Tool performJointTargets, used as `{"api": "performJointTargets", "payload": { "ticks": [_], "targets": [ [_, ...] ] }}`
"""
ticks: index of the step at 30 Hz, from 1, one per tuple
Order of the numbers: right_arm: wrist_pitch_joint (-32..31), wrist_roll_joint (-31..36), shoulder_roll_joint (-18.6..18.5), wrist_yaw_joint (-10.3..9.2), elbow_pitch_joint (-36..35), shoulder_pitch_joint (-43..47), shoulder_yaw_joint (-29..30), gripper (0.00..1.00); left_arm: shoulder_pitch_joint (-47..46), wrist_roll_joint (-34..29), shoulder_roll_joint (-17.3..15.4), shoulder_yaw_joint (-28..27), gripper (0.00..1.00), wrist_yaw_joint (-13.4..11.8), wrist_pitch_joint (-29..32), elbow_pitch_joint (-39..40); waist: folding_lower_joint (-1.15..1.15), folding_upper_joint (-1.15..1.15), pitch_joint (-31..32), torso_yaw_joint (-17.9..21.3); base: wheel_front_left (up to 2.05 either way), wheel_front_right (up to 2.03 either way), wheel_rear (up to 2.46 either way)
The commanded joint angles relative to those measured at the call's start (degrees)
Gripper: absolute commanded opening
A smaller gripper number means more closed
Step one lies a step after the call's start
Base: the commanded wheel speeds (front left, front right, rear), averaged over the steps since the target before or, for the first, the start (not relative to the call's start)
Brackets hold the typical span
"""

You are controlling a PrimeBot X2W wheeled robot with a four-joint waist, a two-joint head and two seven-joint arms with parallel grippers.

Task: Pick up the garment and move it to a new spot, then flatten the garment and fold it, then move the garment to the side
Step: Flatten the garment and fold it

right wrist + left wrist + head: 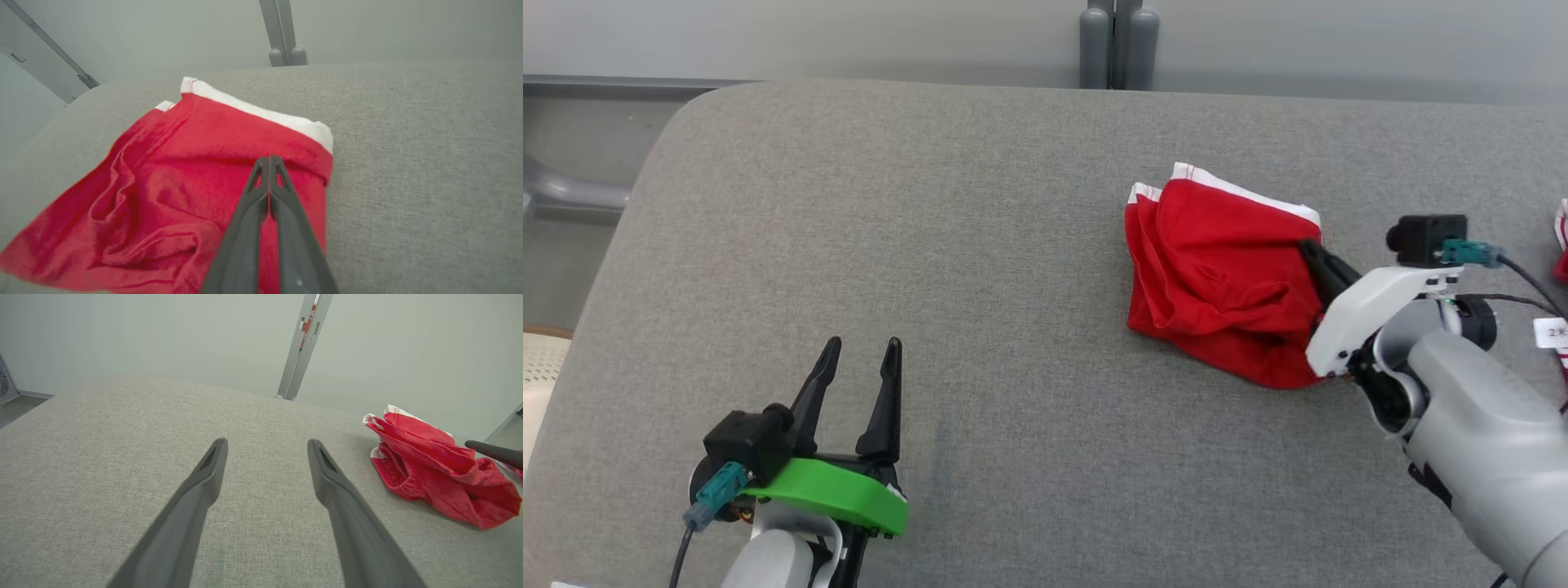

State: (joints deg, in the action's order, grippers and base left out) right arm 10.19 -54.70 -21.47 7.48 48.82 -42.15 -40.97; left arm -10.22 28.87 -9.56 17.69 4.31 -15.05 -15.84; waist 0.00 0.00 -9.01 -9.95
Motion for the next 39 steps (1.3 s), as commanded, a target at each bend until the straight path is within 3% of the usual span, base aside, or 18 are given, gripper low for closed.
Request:
{"api": "performJointTargets", "payload": {
  "ticks": [1,7,18,23,28,29,31,32,33,39],
  "targets": [
    [-1.27,-0.12,1.25,0.03,0.36,0.09,-1.30,0.00,-0.84,-0.30,0.21,-0.18,1.00,0.30,-0.15,-0.38,0.00,0.00,-0.28,-1.21,0.00,0.00,0.00],
    [-3.74,-1.74,4.42,0.03,-1.62,2.36,-7.75,0.00,-0.27,-0.20,0.76,-0.55,1.00,0.56,-0.15,-1.26,0.00,0.00,0.30,-2.50,0.00,0.00,0.00],
    [3.13,-4.12,9.38,0.03,-9.61,3.97,-17.13,0.00,0.25,-0.79,1.07,-1.61,1.00,0.86,-0.15,-1.51,0.00,0.00,1.13,-1.10,0.00,0.00,0.00],
    [4.86,-3.26,8.03,0.03,-13.35,2.96,-15.81,0.00,1.06,-1.26,0.61,-2.39,1.00,0.53,-0.15,-0.78,0.00,0.00,2.04,0.33,0.00,0.00,0.00],
    [4.99,2.55,3.85,0.03,-20.07,5.38,-6.06,0.00,2.32,-1.89,0.65,-3.75,1.00,0.32,-0.15,0.94,0.00,0.00,3.18,2.47,0.00,0.00,0.00],
    [4.97,4.21,3.08,0.02,-21.55,6.39,-3.51,0.06,2.69,-2.09,0.68,-4.09,1.00,0.23,-0.15,1.45,0.00,0.00,3.40,2.96,0.00,0.00,0.00],
    [4.98,7.17,2.04,0.03,-24.37,8.07,1.71,0.32,3.21,-2.55,0.54,-4.83,1.00,0.06,-0.15,2.23,0.00,0.00,3.77,3.98,0.00,0.00,0.00],
    [4.98,8.73,1.50,0.03,-25.46,8.98,4.00,0.79,3.37,-2.89,0.44,-5.20,1.00,-0.06,-0.15,2.64,0.00,0.00,3.95,4.43,0.00,0.00,0.00],
    [4.97,10.35,1.01,0.03,-26.49,10.38,6.50,1.00,3.62,-3.00,0.42,-5.74,1.00,-0.20,-0.16,3.17,0.00,0.00,4.14,4.97,0.00,0.00,0.00],
    [4.98,19.44,0.69,0.03,-31.52,16.98,19.71,1.00,5.06,-4.51,0.30,-9.02,1.00,-1.13,-0.15,5.81,0.00,0.00,4.99,7.97,0.00,0.00,0.00]
  ]
}}
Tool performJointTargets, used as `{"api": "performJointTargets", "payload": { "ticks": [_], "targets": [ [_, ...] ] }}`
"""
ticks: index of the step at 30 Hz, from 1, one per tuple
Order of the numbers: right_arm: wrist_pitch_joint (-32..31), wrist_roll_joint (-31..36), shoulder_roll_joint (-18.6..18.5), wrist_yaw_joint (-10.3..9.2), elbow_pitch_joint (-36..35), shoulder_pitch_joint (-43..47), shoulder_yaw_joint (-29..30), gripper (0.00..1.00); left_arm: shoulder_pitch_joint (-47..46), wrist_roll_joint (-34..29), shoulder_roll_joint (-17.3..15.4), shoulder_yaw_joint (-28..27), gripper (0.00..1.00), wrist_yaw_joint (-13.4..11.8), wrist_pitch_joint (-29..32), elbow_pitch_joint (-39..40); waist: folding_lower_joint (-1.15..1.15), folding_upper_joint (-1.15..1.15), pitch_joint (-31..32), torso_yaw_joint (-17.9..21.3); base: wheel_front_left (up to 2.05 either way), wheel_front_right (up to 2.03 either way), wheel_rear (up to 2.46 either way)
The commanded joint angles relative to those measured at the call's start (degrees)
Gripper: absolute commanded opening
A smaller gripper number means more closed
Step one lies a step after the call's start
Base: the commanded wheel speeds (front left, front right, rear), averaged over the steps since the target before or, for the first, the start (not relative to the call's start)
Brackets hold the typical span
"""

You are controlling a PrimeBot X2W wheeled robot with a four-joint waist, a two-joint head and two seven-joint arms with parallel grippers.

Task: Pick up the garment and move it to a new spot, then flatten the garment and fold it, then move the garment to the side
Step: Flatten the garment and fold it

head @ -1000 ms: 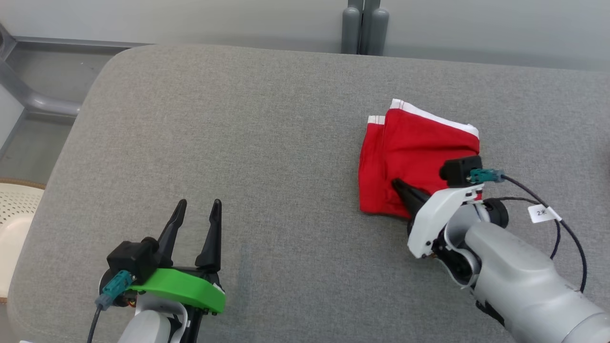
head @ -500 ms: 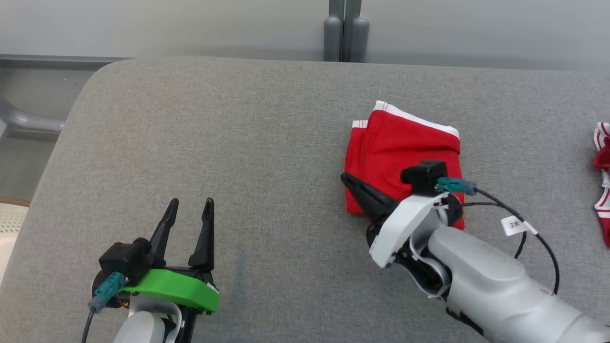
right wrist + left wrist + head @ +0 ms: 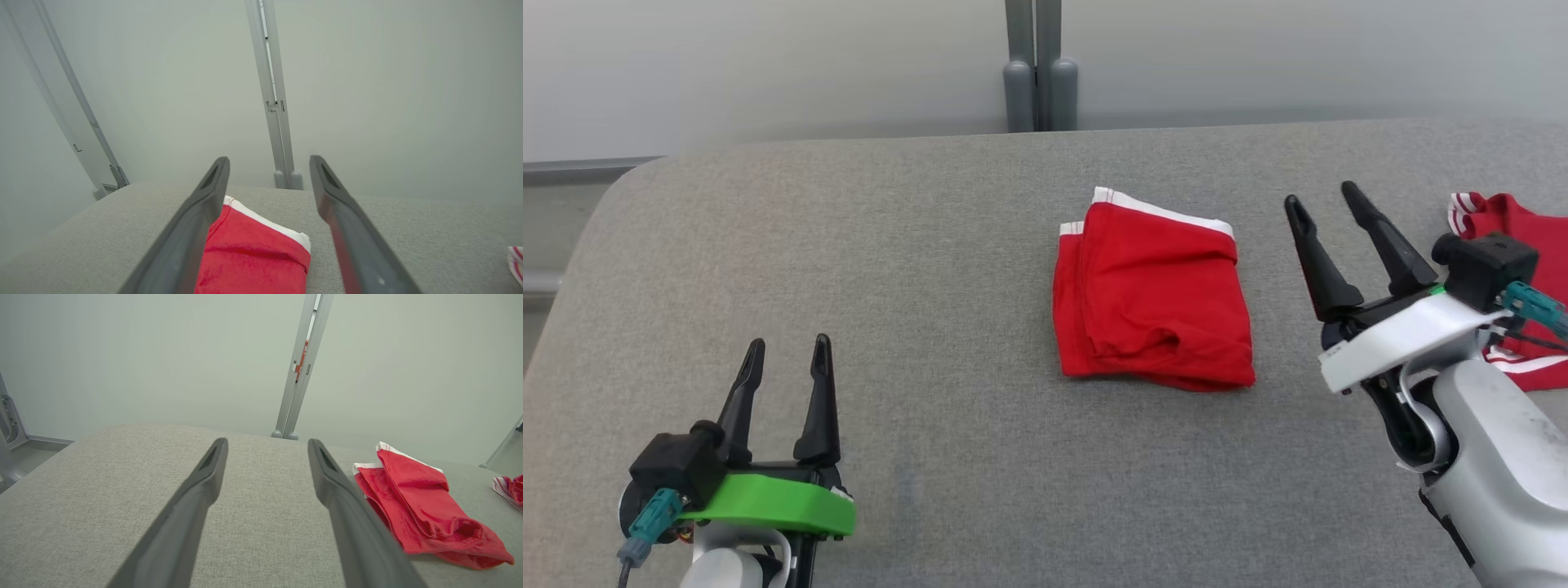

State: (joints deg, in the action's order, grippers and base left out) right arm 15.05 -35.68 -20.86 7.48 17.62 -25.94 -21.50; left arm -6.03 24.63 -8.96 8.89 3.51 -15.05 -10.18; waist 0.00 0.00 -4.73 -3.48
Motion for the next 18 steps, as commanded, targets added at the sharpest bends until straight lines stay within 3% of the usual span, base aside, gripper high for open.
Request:
{"api": "performJointTargets", "payload": {
  "ticks": [1,10,18],
  "targets": [
    [0.13,1.37,0.40,0.03,-1.17,1.87,2.02,1.00,1.13,-0.56,-0.22,-0.60,1.00,-0.45,-0.15,0.45,0.00,0.00,0.76,1.87,0.00,0.00,0.00],
    [0.14,11.49,3.77,0.03,-6.57,12.99,16.28,1.00,2.99,-3.41,1.25,-3.78,1.00,0.01,-0.15,2.76,0.00,0.00,0.81,3.89,0.00,0.00,0.00],
    [0.14,16.47,7.47,0.03,-8.33,19.15,20.62,1.00,4.30,-5.79,2.63,-5.30,1.00,0.96,-0.15,3.26,0.00,0.00,1.40,4.09,0.00,0.00,0.00]
  ]
}}
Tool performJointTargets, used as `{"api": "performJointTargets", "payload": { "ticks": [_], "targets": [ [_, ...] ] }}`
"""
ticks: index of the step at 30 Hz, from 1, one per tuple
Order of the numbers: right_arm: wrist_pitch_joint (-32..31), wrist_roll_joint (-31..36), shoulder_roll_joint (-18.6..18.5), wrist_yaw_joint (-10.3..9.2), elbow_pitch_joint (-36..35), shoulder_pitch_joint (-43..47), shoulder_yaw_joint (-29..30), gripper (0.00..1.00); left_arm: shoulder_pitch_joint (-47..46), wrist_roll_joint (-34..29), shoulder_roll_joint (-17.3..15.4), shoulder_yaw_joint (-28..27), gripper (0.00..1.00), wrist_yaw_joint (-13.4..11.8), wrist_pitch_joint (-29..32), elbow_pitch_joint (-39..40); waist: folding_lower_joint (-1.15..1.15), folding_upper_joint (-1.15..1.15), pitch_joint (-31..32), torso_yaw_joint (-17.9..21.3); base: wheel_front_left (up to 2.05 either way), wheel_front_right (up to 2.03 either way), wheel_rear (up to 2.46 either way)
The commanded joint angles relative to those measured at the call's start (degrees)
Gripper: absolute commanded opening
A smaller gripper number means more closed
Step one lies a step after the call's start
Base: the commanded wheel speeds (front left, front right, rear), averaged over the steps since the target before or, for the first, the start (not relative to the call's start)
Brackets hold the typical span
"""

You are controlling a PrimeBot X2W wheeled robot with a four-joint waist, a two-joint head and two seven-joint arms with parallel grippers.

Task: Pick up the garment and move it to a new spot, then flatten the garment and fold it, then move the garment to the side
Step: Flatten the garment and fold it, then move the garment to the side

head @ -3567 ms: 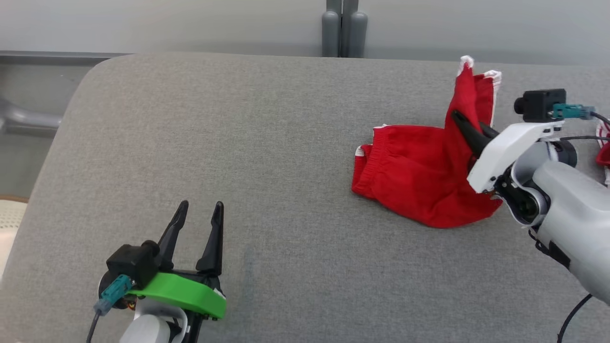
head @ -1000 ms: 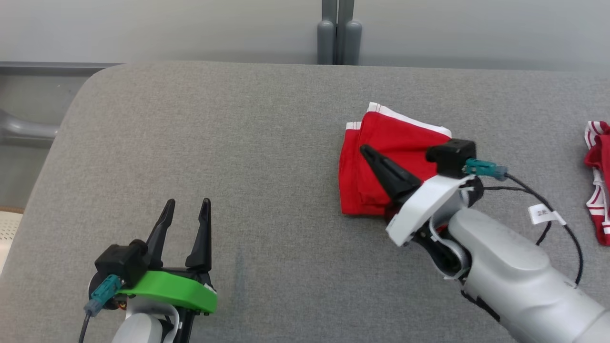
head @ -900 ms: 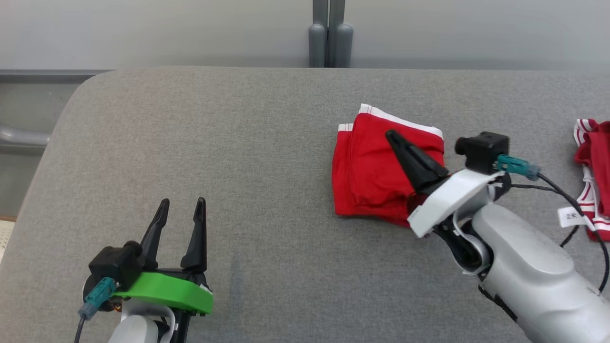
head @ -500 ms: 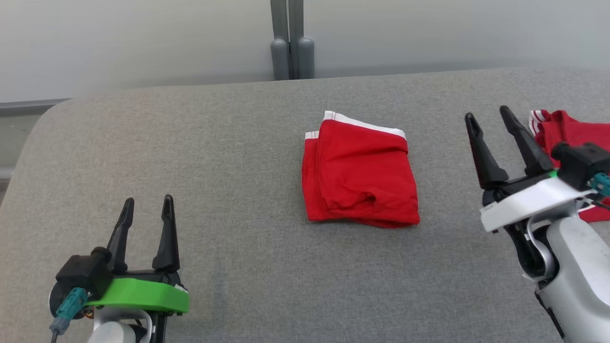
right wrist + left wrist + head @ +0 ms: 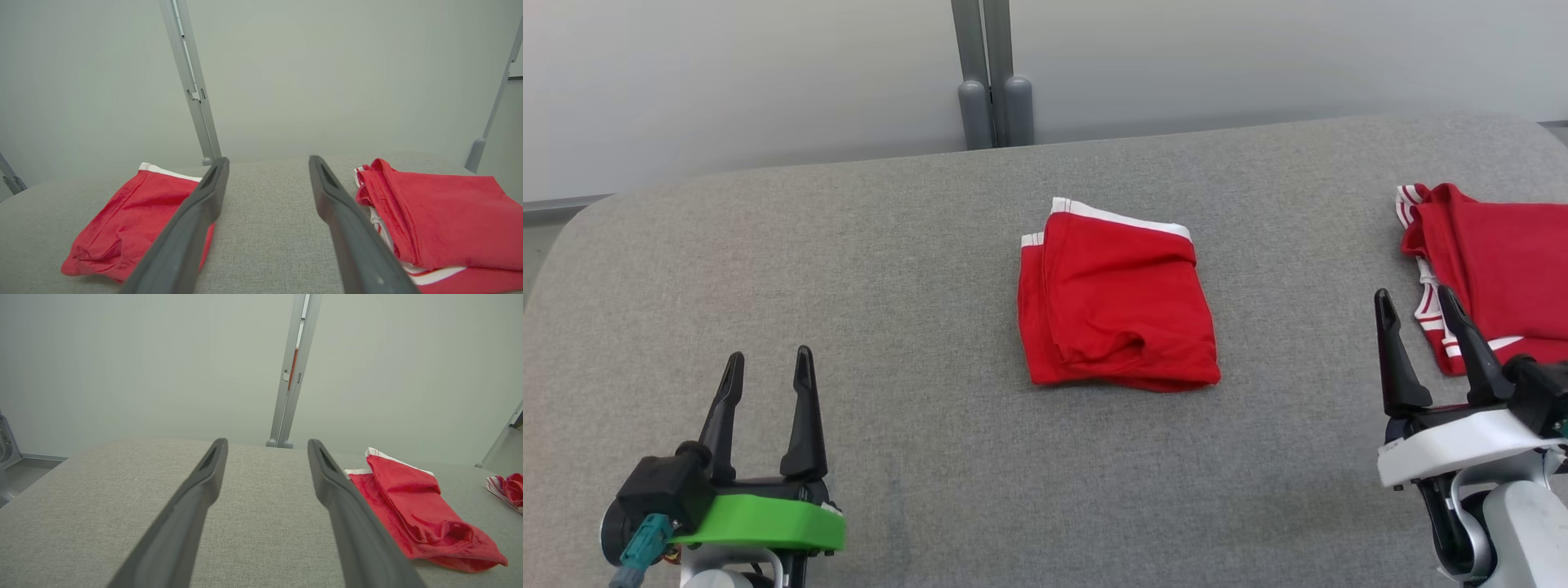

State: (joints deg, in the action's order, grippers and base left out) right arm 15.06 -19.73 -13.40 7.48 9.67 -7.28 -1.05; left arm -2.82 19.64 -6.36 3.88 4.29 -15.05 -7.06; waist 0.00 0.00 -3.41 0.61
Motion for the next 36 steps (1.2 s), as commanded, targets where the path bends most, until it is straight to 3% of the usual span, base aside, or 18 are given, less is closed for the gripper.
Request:
{"api": "performJointTargets", "payload": {
  "ticks": [1,17,22,29,36],
  "targets": [
    [0.13,0.77,0.24,0.03,-0.46,0.76,0.20,1.00,1.16,-1.02,0.17,-0.49,1.00,0.28,-0.15,0.22,0.00,0.00,0.17,0.02,0.00,0.00,0.00],
    [-0.50,0.50,0.74,0.03,2.62,-2.19,-2.62,1.00,1.00,-3.39,1.87,-2.64,1.00,1.33,-0.15,-1.04,0.00,0.00,0.17,-0.54,0.00,0.00,0.00],
    [-9.25,-1.89,1.15,0.03,8.23,-9.03,-6.66,1.00,-0.44,-4.01,2.19,-2.00,1.00,1.76,-0.15,-1.54,0.00,0.00,-0.95,-1.54,0.00,0.00,0.00],
    [-24.04,-6.97,-0.50,0.03,19.46,-20.06,-9.40,1.00,-3.01,-3.94,2.51,-0.26,1.00,2.31,-0.15,-3.15,0.00,0.00,-3.82,-6.23,0.00,0.00,0.00],
    [-31.08,-10.65,-1.84,0.03,28.51,-26.83,-10.26,1.00,-5.43,-3.63,2.85,1.52,1.00,2.69,-0.15,-4.12,0.00,0.00,-6.99,-11.22,0.00,0.00,0.00]
  ]
}}
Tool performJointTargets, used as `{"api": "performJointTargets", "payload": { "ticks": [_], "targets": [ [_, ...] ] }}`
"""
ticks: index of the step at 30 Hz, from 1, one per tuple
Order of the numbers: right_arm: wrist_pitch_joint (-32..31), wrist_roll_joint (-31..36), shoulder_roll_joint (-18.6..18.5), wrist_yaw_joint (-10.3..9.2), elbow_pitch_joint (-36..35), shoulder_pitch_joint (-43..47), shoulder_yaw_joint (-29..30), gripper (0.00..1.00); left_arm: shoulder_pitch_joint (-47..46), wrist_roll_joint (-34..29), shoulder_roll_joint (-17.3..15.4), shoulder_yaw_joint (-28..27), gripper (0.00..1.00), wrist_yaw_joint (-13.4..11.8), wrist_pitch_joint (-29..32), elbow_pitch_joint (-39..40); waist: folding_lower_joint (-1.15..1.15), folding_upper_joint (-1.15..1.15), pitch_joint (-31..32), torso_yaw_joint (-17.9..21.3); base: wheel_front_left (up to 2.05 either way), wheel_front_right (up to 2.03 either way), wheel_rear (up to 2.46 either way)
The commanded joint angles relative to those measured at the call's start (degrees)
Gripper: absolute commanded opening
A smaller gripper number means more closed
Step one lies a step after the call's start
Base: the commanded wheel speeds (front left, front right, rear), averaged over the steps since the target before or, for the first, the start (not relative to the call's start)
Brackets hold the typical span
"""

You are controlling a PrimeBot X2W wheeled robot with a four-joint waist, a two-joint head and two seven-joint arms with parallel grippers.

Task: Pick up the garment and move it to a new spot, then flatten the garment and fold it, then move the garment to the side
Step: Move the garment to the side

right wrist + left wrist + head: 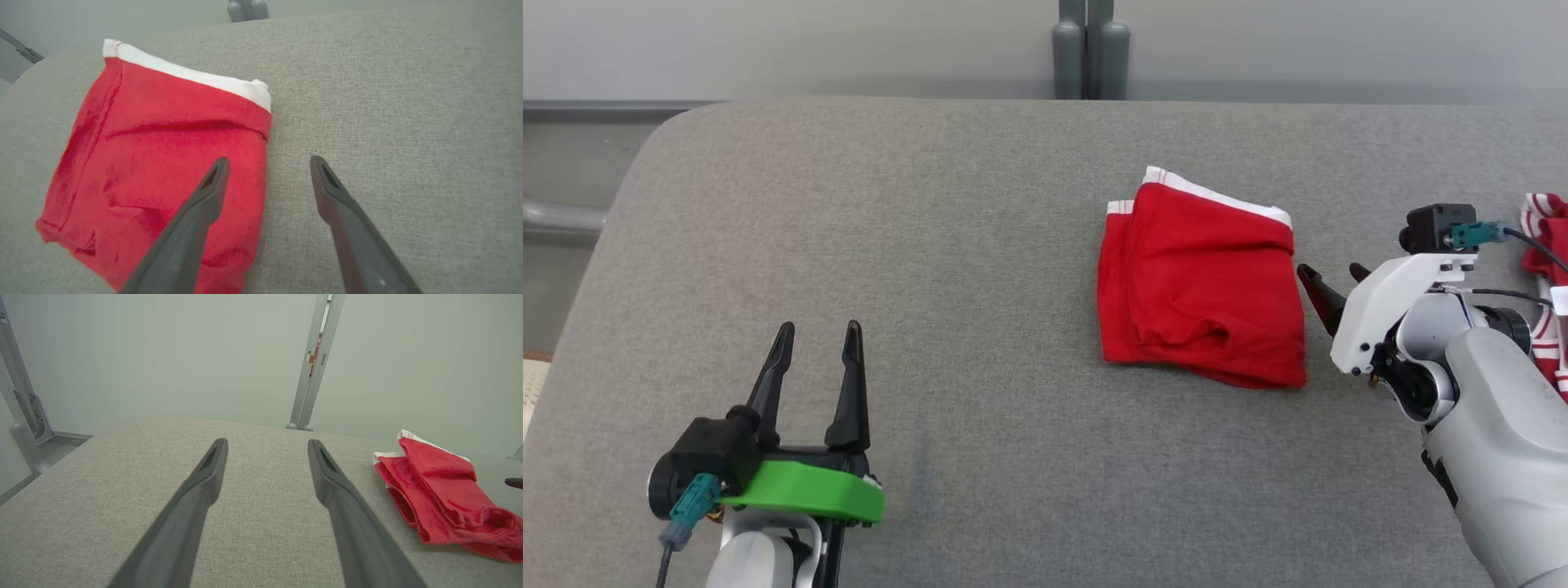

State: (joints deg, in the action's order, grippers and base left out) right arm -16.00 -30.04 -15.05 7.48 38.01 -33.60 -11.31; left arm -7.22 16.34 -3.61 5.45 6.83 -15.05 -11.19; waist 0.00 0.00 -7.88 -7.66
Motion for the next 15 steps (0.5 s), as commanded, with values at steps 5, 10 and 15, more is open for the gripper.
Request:
{"api": "performJointTargets", "payload": {
  "ticks": [5,10,15],
  "targets": [
    [-2.23,-4.25,-0.12,0.03,5.82,-2.56,-0.22,1.00,-2.51,-0.11,0.29,1.17,1.00,0.33,-0.15,-0.49,0.00,0.00,-4.13,-5.47,0.00,0.00,0.00],
    [-2.36,-7.25,-0.21,0.03,10.09,-3.22,-1.08,1.00,-3.06,-0.16,0.39,1.32,1.00,0.48,-0.15,-0.98,0.00,0.00,-4.82,-6.47,0.00,0.00,0.00],
    [-1.73,-10.79,0.92,0.03,12.62,-3.12,-2.53,1.00,-3.46,-0.39,0.47,1.36,1.00,0.56,-0.15,-1.47,0.00,0.00,-4.85,-6.64,0.00,0.00,0.00]
  ]
}}
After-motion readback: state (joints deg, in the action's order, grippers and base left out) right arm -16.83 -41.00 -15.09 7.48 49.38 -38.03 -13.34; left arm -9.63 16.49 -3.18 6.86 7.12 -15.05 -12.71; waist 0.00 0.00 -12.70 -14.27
